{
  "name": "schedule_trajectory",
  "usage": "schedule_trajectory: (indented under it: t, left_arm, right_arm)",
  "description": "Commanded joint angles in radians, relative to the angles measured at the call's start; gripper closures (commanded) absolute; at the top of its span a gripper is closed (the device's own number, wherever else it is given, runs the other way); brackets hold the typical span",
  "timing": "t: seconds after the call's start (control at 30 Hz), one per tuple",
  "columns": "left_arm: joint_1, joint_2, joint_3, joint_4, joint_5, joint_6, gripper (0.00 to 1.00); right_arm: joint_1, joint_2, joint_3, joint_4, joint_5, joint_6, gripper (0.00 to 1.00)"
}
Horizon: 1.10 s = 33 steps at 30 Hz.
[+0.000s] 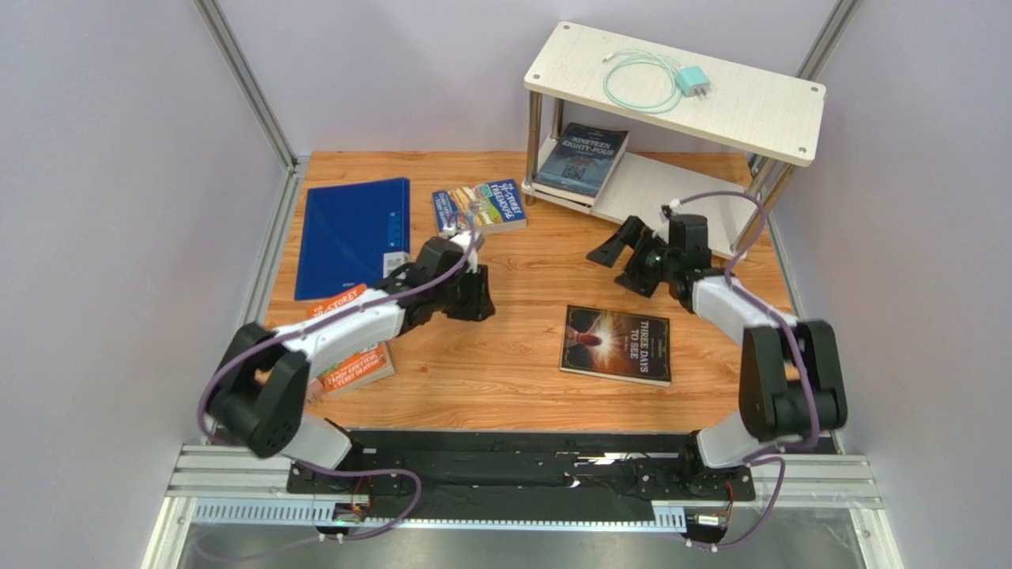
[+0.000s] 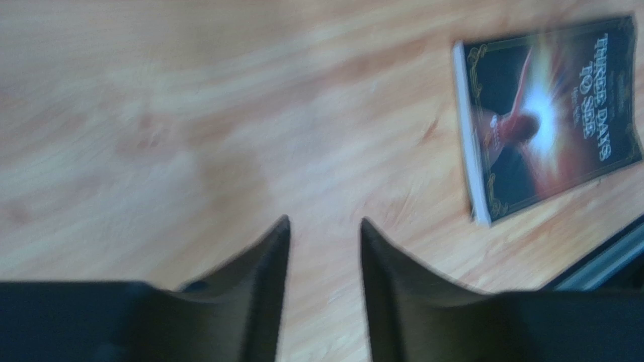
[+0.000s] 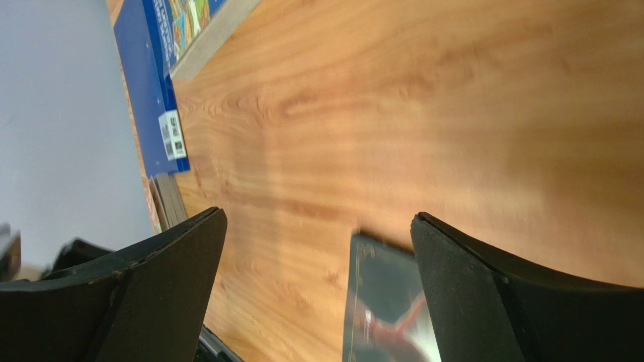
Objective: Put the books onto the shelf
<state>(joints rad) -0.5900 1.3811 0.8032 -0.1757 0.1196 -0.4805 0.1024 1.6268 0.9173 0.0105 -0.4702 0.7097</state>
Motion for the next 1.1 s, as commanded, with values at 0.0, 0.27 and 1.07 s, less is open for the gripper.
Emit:
schedule_trajectory:
  t: [0.0, 0.27, 1.07]
  left_arm:
    - [-0.031, 0.245, 0.212, 0.045, 0.08, 0.054, 0.74]
    - [-0.067, 0.656, 0.681, -0.083, 0.137, 0.059, 1.0]
    - [-0.206, 0.897, 0.932, -0.263, 0.235, 0.094, 1.0]
  right_arm:
    - [0.003, -0.294, -0.164, -0.093, 0.079, -0.001, 0.0]
    - [0.0, -0.648, -0.455, -0.236, 0.012, 0.143, 0.0]
    - [-0.006, -0.66, -0.652, -0.211, -0.033, 0.199, 0.0]
